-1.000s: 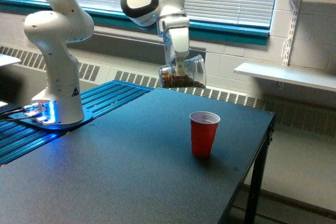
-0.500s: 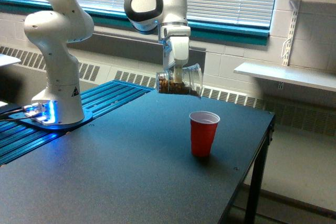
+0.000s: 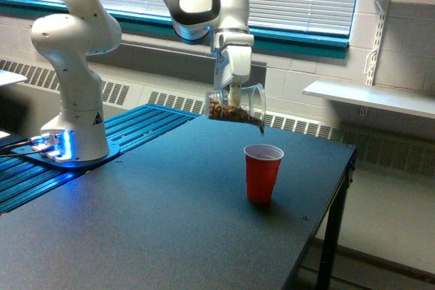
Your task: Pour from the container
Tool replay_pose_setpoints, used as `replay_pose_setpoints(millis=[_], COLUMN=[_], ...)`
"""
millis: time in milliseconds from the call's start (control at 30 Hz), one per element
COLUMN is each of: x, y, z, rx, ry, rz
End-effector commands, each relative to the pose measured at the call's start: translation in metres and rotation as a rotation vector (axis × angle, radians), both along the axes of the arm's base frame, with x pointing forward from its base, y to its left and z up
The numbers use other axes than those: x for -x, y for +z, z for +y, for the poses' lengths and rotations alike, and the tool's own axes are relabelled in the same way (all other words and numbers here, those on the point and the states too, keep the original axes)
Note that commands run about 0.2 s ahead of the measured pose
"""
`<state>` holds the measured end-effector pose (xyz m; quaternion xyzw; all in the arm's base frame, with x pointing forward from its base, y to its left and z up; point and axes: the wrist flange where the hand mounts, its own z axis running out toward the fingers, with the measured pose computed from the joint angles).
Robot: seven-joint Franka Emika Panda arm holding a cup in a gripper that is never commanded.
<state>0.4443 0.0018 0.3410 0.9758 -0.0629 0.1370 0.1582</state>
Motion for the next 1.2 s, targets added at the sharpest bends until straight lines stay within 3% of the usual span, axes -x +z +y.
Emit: replay_pose_setpoints(millis=[33, 567, 1200], x=[-0.004, -0.0043, -0.0028], y=[0.0028, 0.0011, -0.0001], z=[0.0078, 0.0119, 0.0149], rx=[0.025, 0.093, 0.144], ry=[0.006, 0.036, 0.069], rz=[0.002, 0.044, 0.091])
